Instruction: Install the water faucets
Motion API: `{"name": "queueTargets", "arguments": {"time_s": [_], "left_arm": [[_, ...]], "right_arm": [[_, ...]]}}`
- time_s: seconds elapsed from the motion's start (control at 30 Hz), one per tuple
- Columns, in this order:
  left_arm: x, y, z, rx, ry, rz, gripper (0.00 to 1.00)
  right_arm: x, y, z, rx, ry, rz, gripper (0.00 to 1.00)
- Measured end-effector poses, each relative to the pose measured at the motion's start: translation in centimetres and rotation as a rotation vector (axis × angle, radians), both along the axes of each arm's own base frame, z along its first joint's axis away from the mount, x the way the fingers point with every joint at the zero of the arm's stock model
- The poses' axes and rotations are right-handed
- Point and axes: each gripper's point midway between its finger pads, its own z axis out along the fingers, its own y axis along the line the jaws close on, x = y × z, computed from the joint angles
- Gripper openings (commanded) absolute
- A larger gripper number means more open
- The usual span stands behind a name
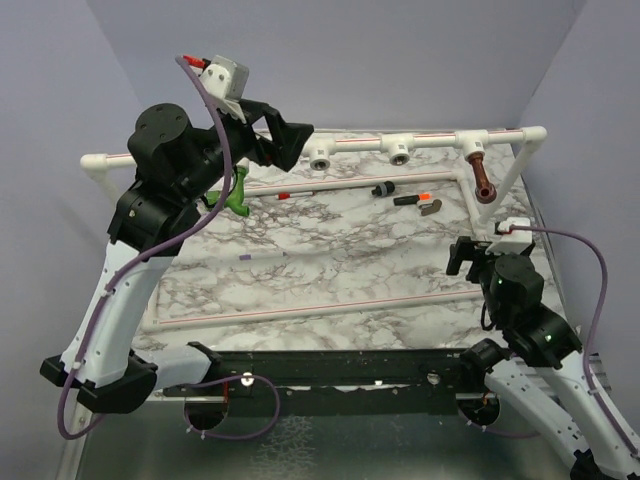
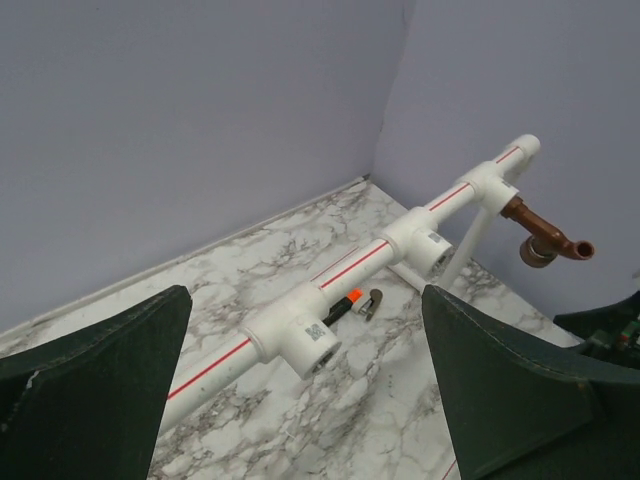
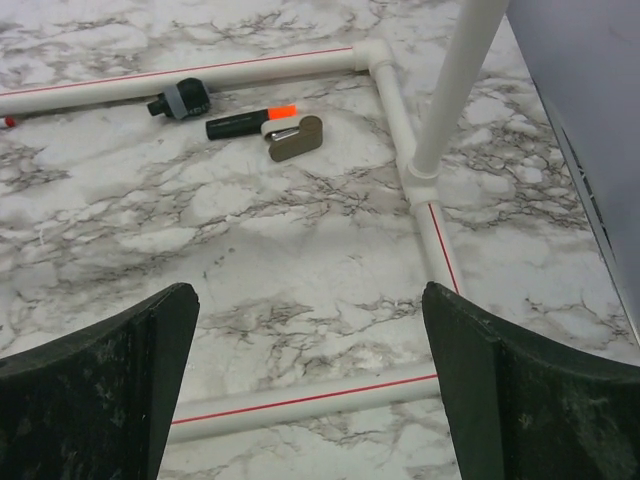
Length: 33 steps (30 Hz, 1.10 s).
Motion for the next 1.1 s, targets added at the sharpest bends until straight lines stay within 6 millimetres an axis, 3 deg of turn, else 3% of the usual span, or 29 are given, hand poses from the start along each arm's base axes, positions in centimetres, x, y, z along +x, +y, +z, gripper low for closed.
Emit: {"name": "queueTargets", "arguments": {"time_s": [0.27, 0.4, 0.73, 1.0, 1.1], "left_arm": [[-3.7, 0.4, -1.5, -0.026, 0.028, -0.082, 0.99], [-5.7, 0.8, -1.9, -0.04, 0.036, -0.12, 0.99], [-12.1, 3.6, 0.8, -0.116, -0.073, -0.168, 0.99], [-12.7, 4.3, -0.2, -0.093, -0.058, -0.14, 0.99], [-12.6, 4.4, -0.5, -0.084, -0.052, -0.128, 0.99]], "right_arm": [[3.0, -0.3, -2.7, -0.09, -0.073, -0.062, 1.0], [4.3, -0.3, -5.8, -0.156, -0.068, -0.082, 1.0], [6.7, -0.3, -11.6, -0.232, -0.132, -0.097, 1.0], [9.5, -2.8, -15.8, -0.25, -0.076, -0.17, 1.0], [10.8, -3.2, -16.2, -0.235, -0.08, -0.165, 1.0]]}}
